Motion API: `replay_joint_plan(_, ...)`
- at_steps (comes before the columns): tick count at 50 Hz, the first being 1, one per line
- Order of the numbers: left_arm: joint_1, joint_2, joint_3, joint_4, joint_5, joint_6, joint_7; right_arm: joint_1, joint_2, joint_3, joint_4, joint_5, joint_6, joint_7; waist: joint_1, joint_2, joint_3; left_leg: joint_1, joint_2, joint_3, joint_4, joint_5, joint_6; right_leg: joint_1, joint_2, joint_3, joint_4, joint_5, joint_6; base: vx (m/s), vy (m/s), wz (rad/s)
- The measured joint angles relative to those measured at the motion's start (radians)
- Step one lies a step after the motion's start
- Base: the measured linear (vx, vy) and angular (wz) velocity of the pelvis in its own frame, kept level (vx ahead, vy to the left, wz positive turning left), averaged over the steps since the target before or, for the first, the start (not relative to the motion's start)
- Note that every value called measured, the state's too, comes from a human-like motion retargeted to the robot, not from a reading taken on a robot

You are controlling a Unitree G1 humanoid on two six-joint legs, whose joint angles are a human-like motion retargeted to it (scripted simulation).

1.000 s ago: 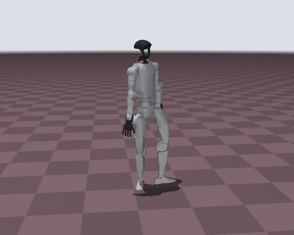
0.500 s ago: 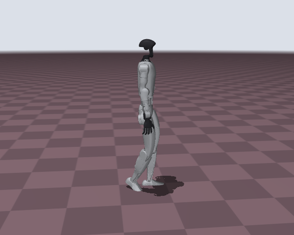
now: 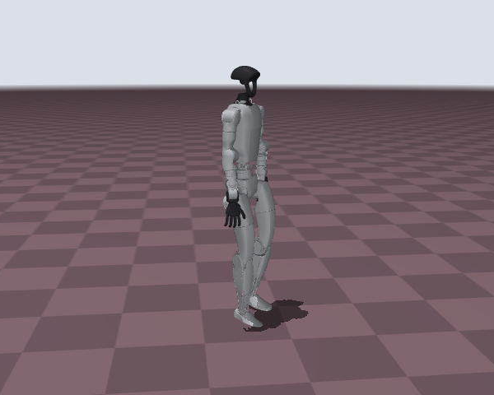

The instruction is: In place motions

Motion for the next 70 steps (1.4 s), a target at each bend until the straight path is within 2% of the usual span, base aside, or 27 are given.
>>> replay_joint_plan(2,-0.002,-0.007,0.004,-0.002,-0.005,-0.005,0.007,-0.015,-0.006,0.005,-0.004,-0.008,-0.001,0.001,0.065,-0.002,0.031,0.012,-0.043,-0.163,-0.047,0.048,-0.028,-0.028,0.031,0.133,-0.006,0.056,-0.015,-0.17,0.04,-4.34)
replay_joint_plan(3,-0.002,-0.009,0.004,-0.003,-0.012,-0.010,0.013,-0.024,-0.008,0.006,-0.006,-0.010,-0.004,0.003,0.082,-0.001,0.046,0.024,-0.044,-0.182,-0.077,0.072,-0.037,-0.039,0.045,0.180,-0.012,0.083,-0.021,-0.22,-0.01,-4.00)
replay_joint_plan(5,0.000,-0.012,-0.008,-0.004,-0.038,-0.026,0.027,-0.044,-0.013,0.007,-0.017,-0.013,-0.011,0.011,0.071,-0.005,0.071,0.049,-0.029,-0.119,-0.103,0.048,-0.052,-0.060,0.057,0.228,-0.022,0.130,-0.026,-0.28,-0.07,-3.14)
replay_joint_plan(7,-0.003,-0.016,-0.038,0.002,-0.060,-0.037,0.036,-0.064,-0.023,0.006,-0.035,-0.012,-0.019,0.022,-0.016,0.002,0.090,0.095,0.010,0.063,-0.148,0.013,0.007,-0.078,0.069,0.252,-0.027,0.162,-0.018,-0.32,-0.05,-1.80)
replay_joint_plan(8,-0.005,-0.018,-0.054,0.008,-0.064,-0.036,0.035,-0.071,-0.027,0.006,-0.045,-0.011,-0.022,0.028,-0.067,0.013,0.094,0.120,0.044,0.126,-0.175,0.004,0.008,-0.088,0.079,0.255,-0.028,0.168,-0.018,-0.36,-0.05,-1.86)
replay_joint_plan(10,-0.013,-0.018,-0.075,0.019,-0.056,-0.023,0.016,-0.087,-0.034,0.017,-0.068,-0.007,-0.026,0.033,-0.108,0.020,0.104,0.125,0.020,0.156,-0.186,-0.012,0.033,-0.114,0.112,0.306,-0.032,0.159,-0.038,-0.48,-0.04,-3.14)
replay_joint_plan(13,-0.025,0.002,-0.079,0.016,-0.032,-0.005,-0.004,-0.114,-0.028,0.036,-0.081,0.045,-0.041,0.011,-0.202,0.028,0.100,0.120,0.080,0.332,-0.188,-0.053,0.013,-0.168,0.096,0.176,-0.022,0.071,-0.082,-0.67,-0.05,-3.67)
replay_joint_plan(18,0.000,0.017,-0.060,0.021,-0.003,-0.005,0.010,-0.116,-0.037,0.011,-0.061,0.108,-0.043,0.039,-0.243,0.060,0.068,0.163,0.135,0.686,-0.241,-0.100,-0.006,-0.183,0.045,-0.281,-0.018,-0.117,-0.147,-0.52,-0.10,-3.85)
replay_joint_plan(22,0.022,0.023,-0.053,0.049,0.001,0.006,-0.008,-0.106,-0.056,-0.031,-0.045,0.130,-0.040,0.008,-0.270,0.080,0.035,0.217,0.142,0.969,-0.282,-0.137,-0.052,-0.157,0.025,-0.601,-0.015,-0.197,-0.112,-0.44,-0.10,-3.68)
replay_joint_plan(26,0.032,0.025,-0.035,0.061,0.027,0.017,-0.009,-0.111,-0.076,-0.077,-0.003,0.165,-0.034,-0.014,-0.317,0.105,0.023,0.255,0.130,1.126,-0.299,-0.168,-0.109,-0.097,0.039,-0.837,-0.035,-0.181,-0.065,-0.33,-0.08,-3.12)
replay_joint_plan(28,0.034,0.024,-0.025,0.059,0.037,0.021,-0.008,-0.113,-0.084,-0.098,0.022,0.185,-0.026,-0.028,-0.348,0.120,0.018,0.271,0.130,1.182,-0.296,-0.175,-0.141,-0.077,0.057,-0.891,-0.052,-0.148,-0.056,-0.20,-0.12,-2.55)
replay_joint_plan(32,0.030,0.023,-0.017,0.026,0.049,0.033,-0.007,-0.095,-0.089,-0.146,0.083,0.237,-0.010,-0.073,-0.372,0.152,0.002,0.315,0.131,1.271,-0.279,-0.157,-0.196,-0.116,0.101,-0.720,-0.034,-0.114,-0.142,0.01,-0.10,-2.23)
replay_joint_plan(35,0.033,0.025,-0.029,-0.020,0.048,0.046,-0.019,-0.060,-0.086,-0.173,0.143,0.274,0.016,-0.089,-0.386,0.143,-0.015,0.369,0.122,1.257,-0.231,-0.069,-0.194,-0.101,0.097,-0.637,-0.036,-0.124,-0.161,0.24,-0.22,-1.19)
replay_joint_plan(37,0.023,0.023,-0.025,-0.045,0.039,0.054,-0.025,-0.045,-0.072,-0.194,0.186,0.291,0.058,-0.083,-0.382,0.093,-0.028,0.402,0.119,1.242,-0.145,0.043,-0.107,-0.084,0.048,-0.577,-0.038,-0.121,-0.159,0.22,-0.11,-1.14)
replay_joint_plan(40,0.018,0.023,-0.012,-0.088,0.007,0.043,-0.015,-0.026,-0.048,-0.201,0.234,0.305,0.103,-0.046,-0.320,-0.024,-0.050,0.385,0.135,1.120,0.099,0.115,0.057,-0.054,-0.054,-0.485,-0.039,-0.108,-0.158,0.31,-0.19,-1.73)
replay_joint_plan(42,0.019,0.028,-0.012,-0.125,-0.017,0.035,-0.019,-0.023,-0.032,-0.185,0.238,0.288,0.114,-0.021,-0.274,-0.066,-0.043,0.308,0.183,0.995,0.297,0.102,0.055,-0.045,-0.075,-0.416,-0.042,-0.098,-0.161,0.25,-0.19,-2.11)
replay_joint_plan(43,0.014,0.031,-0.014,-0.148,-0.031,0.035,-0.022,-0.027,-0.018,-0.175,0.226,0.261,0.125,-0.012,-0.237,-0.071,-0.026,0.197,0.209,0.846,0.441,0.088,0.027,-0.034,-0.062,-0.374,-0.055,-0.083,-0.166,0.16,-0.15,-2.38)
replay_joint_plan(45,0.002,0.028,-0.015,-0.174,-0.049,0.033,-0.018,-0.032,0.001,-0.148,0.185,0.193,0.129,-0.001,-0.204,-0.063,-0.008,0.044,0.182,0.626,0.553,0.076,-0.004,-0.021,-0.041,-0.337,-0.080,-0.058,-0.170,0.10,-0.08,-1.98)
replay_joint_plan(50,-0.011,0.018,-0.003,-0.189,-0.061,0.024,-0.014,-0.065,0.011,-0.033,0.105,0.001,0.088,0.001,-0.181,-0.050,0.009,-0.043,0.247,0.591,0.434,0.015,0.095,-0.014,-0.034,-0.245,-0.080,-0.030,-0.170,0.14,0.05,-1.58)
replay_joint_plan(52,-0.005,0.013,-0.006,-0.184,-0.054,0.023,-0.018,-0.080,0.017,0.004,0.086,-0.052,0.090,-0.006,-0.163,-0.026,0.015,-0.069,0.211,0.501,0.269,0.040,0.061,-0.007,-0.001,-0.191,-0.082,-0.023,-0.172,0.17,0.10,-1.95)
replay_joint_plan(55,0.006,0.005,-0.011,-0.155,-0.035,0.022,-0.015,-0.086,0.034,0.029,0.065,-0.067,0.087,0.003,-0.129,0.029,0.030,-0.072,0.137,0.240,-0.029,0.111,-0.055,0.020,0.083,-0.090,-0.086,-0.019,-0.176,0.29,0.09,-2.09)
replay_joint_plan(57,0.022,0.001,-0.014,-0.127,-0.023,0.022,-0.016,-0.076,0.047,0.030,0.060,-0.039,0.078,0.017,-0.130,0.048,0.038,-0.031,0.144,0.214,-0.172,0.175,-0.115,0.052,0.117,-0.037,-0.085,-0.019,-0.171,0.42,0.07,-1.55)
replay_joint_plan(58,0.036,-0.004,-0.018,-0.113,-0.018,0.021,-0.017,-0.066,0.050,0.027,0.059,-0.023,0.075,0.026,-0.135,0.047,0.038,0.001,0.134,0.237,-0.227,0.222,-0.100,0.068,0.113,-0.011,-0.081,-0.016,-0.160,0.52,0.13,-1.02)
replay_joint_plan(60,0.063,-0.016,-0.009,-0.084,-0.007,0.019,-0.027,-0.051,0.051,0.018,0.061,-0.015,0.075,0.042,-0.206,0.064,0.032,0.056,0.154,0.322,-0.203,0.170,-0.084,0.090,0.102,0.000,-0.069,-0.013,-0.133,0.51,0.19,-0.73)
replay_joint_plan(64,0.028,-0.032,0.031,0.017,0.012,0.040,-0.047,-0.065,0.057,0.014,0.094,0.066,0.106,0.009,-0.254,0.089,0.000,0.037,0.149,0.356,-0.209,0.151,-0.077,0.069,0.119,0.047,-0.083,0.004,-0.132,0.15,0.23,-1.26)
replay_joint_plan(67,0.015,-0.018,-0.014,0.028,0.047,0.053,-0.063,-0.061,0.044,0.001,0.138,0.170,0.084,-0.001,-0.173,0.078,0.017,0.087,0.142,0.491,-0.216,0.118,-0.063,0.086,0.143,0.173,-0.092,0.022,-0.141,0.23,0.17,-2.01)
replay_joint_plan(70,0.014,-0.010,-0.046,0.015,0.098,0.064,-0.056,-0.025,0.033,-0.031,0.153,0.160,0.108,0.020,-0.192,0.088,-0.011,0.096,0.131,0.484,-0.227,0.104,-0.054,0.067,0.119,0.168,-0.086,0.036,-0.111,0.27,0.13,-0.17)
